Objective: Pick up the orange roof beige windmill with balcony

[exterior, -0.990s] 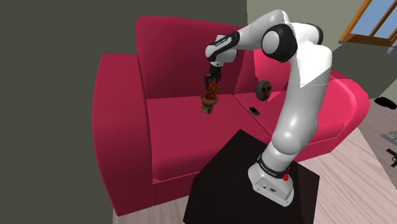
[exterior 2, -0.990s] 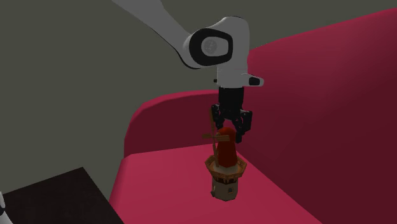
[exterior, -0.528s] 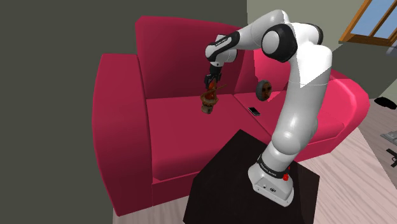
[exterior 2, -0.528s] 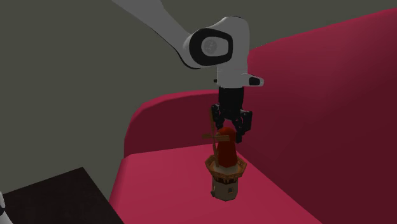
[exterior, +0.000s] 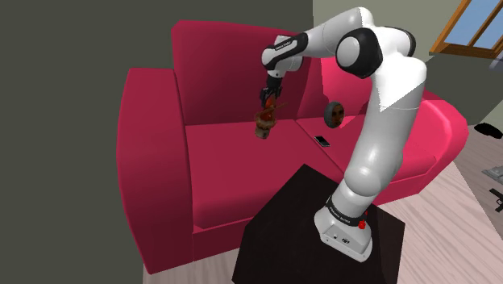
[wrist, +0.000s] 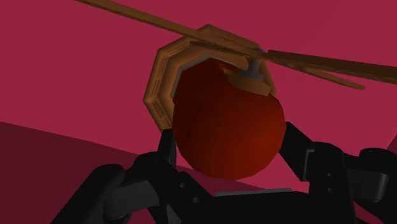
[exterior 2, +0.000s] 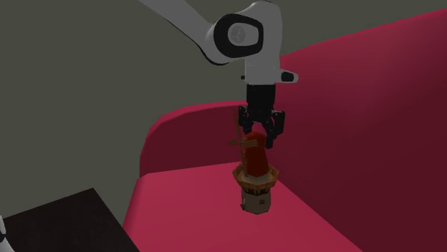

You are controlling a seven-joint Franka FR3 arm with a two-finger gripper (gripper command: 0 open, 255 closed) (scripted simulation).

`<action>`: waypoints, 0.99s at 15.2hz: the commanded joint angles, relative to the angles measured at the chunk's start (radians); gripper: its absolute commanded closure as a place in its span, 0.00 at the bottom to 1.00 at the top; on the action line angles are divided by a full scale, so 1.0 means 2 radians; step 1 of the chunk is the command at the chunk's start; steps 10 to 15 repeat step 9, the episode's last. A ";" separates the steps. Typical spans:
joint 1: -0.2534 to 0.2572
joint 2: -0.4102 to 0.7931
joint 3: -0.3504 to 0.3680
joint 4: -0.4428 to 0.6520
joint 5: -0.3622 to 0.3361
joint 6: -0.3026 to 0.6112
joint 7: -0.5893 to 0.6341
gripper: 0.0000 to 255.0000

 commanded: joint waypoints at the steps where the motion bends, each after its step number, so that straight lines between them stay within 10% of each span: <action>1: 0.001 -0.007 -0.001 0.005 -0.003 -0.011 0.002 1.00; 15: 0.002 -0.023 -0.003 0.027 -0.011 -0.048 0.008 1.00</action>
